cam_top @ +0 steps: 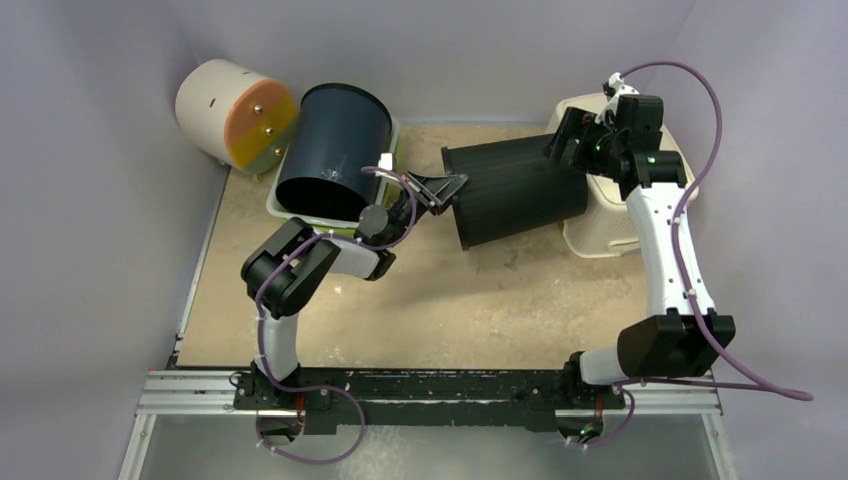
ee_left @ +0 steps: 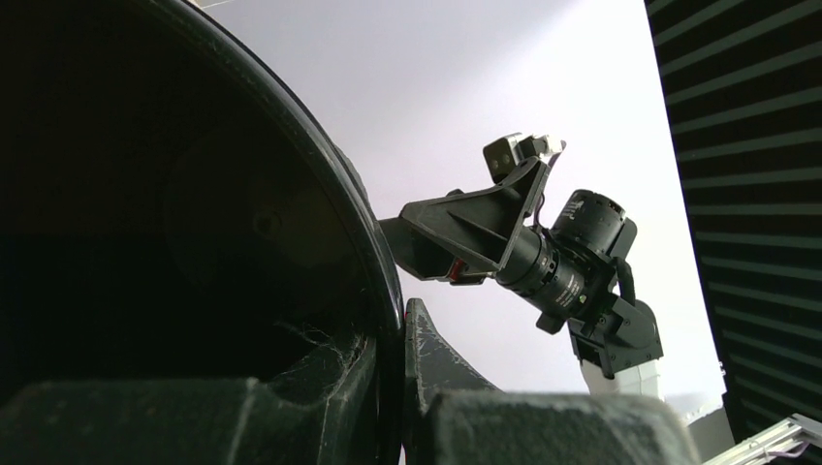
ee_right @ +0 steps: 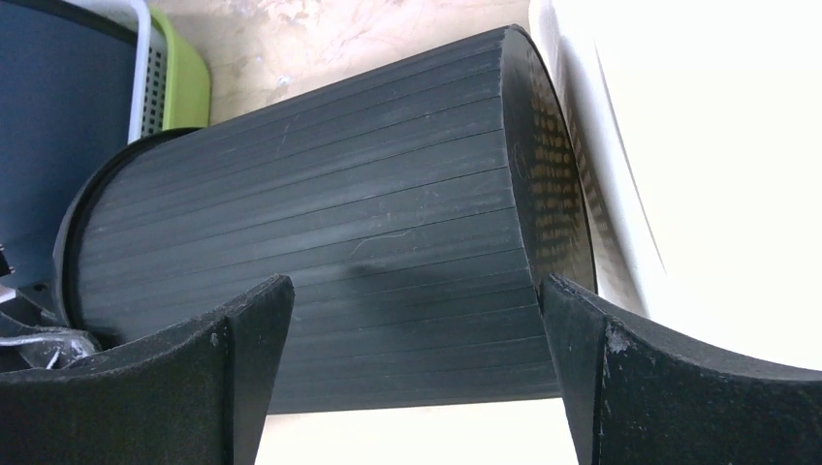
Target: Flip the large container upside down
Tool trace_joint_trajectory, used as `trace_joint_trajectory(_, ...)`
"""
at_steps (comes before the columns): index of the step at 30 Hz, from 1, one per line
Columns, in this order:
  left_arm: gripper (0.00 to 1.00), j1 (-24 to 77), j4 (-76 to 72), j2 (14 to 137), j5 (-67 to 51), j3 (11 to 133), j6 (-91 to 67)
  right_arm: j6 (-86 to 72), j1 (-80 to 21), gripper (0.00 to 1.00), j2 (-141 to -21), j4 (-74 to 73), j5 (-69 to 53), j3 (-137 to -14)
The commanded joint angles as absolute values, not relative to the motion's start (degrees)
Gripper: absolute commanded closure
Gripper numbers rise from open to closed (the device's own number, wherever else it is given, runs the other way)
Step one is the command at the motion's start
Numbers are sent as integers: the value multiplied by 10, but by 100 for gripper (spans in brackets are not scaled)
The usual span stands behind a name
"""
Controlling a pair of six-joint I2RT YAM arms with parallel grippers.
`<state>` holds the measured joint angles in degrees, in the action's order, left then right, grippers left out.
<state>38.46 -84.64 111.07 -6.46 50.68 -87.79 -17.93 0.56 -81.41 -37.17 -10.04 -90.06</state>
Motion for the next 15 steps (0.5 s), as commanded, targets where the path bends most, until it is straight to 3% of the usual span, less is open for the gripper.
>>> trace_joint_trajectory(1, 100, 397, -989, 1121, -32, 568, -922, -177, 0, 2, -816, -380, -114, -920)
trace_joint_trajectory(8, 100, 399, -989, 1152, 0, 479, -929, -172, 0, 1, -811, -383, -101, -928)
trace_joint_trajectory(15, 100, 382, -987, 1136, 12, 314, -939, -169, 1, 2, -798, -375, -94, -909)
